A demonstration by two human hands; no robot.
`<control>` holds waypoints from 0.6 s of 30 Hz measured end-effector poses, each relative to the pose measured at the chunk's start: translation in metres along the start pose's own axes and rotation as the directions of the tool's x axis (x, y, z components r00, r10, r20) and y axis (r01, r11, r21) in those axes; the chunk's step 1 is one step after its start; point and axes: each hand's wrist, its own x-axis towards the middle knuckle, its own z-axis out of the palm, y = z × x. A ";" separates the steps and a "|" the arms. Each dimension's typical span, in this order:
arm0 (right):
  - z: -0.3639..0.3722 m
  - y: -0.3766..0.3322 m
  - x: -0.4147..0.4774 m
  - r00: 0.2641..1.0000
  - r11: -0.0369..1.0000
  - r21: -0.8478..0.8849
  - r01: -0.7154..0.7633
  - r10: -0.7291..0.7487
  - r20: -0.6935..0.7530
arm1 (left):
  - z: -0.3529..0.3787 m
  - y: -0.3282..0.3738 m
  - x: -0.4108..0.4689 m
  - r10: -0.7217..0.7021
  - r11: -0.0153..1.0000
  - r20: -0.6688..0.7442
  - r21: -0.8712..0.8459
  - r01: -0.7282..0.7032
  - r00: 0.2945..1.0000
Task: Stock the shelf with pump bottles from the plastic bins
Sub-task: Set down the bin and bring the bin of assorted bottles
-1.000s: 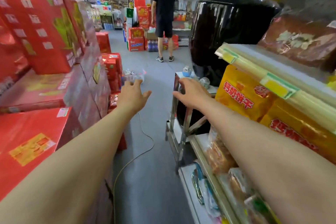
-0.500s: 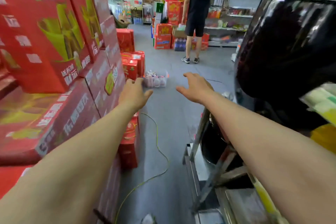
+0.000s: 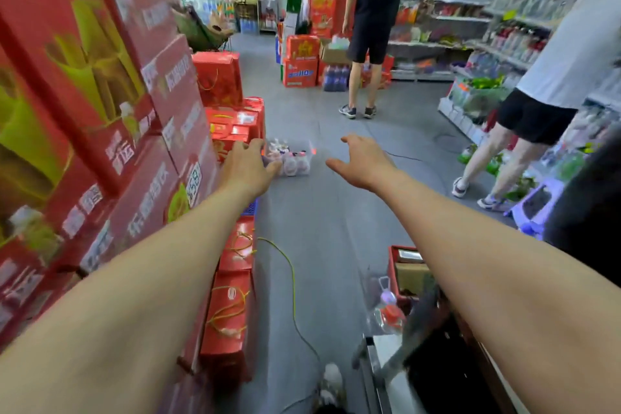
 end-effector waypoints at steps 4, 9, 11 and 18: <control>0.018 0.011 0.097 0.999 0.999 -0.010 0.032 -0.032 -0.005 | 0.027 -0.003 0.090 -0.012 1.000 -0.013 -0.008 0.012 1.000; 0.015 0.030 0.236 1.000 0.999 0.031 0.022 -0.021 -0.013 | 0.052 0.013 0.224 -0.020 1.000 -0.054 0.003 0.020 0.998; 0.006 0.034 0.291 0.999 0.998 0.045 0.037 -0.037 -0.015 | 0.056 0.022 0.275 -0.050 0.999 -0.066 0.001 0.051 0.997; -0.005 0.046 0.452 0.998 0.998 0.029 0.058 -0.058 -0.004 | 0.076 0.041 0.426 -0.075 0.997 -0.064 0.026 0.077 0.995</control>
